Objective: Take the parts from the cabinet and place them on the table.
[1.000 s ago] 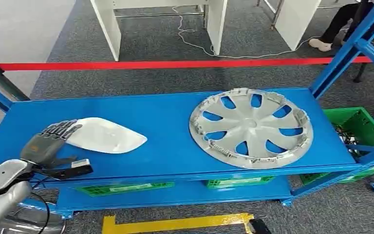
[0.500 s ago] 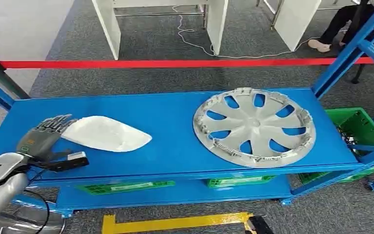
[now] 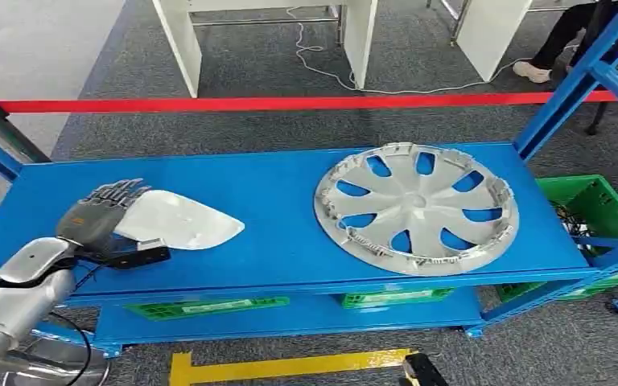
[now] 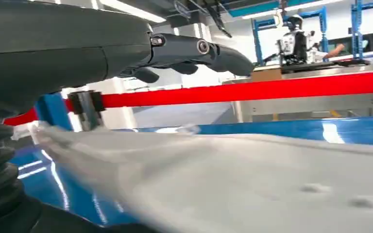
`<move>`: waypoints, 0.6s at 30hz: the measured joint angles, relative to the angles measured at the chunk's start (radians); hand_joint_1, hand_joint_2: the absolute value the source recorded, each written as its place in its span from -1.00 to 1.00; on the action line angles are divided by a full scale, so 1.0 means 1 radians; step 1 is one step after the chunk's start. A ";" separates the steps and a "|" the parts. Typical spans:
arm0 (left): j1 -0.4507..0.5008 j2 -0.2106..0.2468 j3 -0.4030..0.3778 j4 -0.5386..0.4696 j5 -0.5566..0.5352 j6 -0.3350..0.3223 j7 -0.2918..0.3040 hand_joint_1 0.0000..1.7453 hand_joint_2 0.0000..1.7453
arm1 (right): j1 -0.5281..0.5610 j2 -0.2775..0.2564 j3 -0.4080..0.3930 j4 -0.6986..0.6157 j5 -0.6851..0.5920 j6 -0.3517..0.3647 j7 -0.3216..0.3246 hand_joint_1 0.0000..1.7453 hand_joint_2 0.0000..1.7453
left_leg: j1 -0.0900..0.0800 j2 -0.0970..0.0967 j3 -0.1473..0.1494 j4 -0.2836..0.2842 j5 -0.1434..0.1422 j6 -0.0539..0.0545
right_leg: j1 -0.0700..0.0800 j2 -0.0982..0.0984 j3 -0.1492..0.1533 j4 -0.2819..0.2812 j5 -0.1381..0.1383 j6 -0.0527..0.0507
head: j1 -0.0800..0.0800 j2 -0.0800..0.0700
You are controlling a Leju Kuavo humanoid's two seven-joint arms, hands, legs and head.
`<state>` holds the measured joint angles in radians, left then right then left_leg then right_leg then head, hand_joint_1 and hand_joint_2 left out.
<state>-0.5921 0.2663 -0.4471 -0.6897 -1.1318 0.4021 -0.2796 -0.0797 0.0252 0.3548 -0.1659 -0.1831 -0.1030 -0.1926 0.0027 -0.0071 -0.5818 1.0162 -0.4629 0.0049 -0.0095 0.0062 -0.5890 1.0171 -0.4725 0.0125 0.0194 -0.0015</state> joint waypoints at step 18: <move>-0.047 -0.039 -0.035 0.050 0.021 -0.002 -0.035 -1.00 1.00 | -0.005 -0.001 0.005 0.000 0.014 0.000 0.009 -1.00 -1.00 | 0.005 0.002 -0.012 -0.006 0.015 0.026 | -0.001 -0.001 -0.035 0.071 -0.059 0.020 | 0.004 0.000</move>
<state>-0.6394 0.2270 -0.4818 -0.6393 -1.1112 0.4005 -0.3147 -0.0845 0.0244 0.3597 -0.1659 -0.1694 -0.1030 -0.1835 0.0081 -0.0054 -0.5937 1.0102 -0.4479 0.0308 -0.0104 0.0049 -0.6238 1.0882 -0.5316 0.0325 0.0233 -0.0015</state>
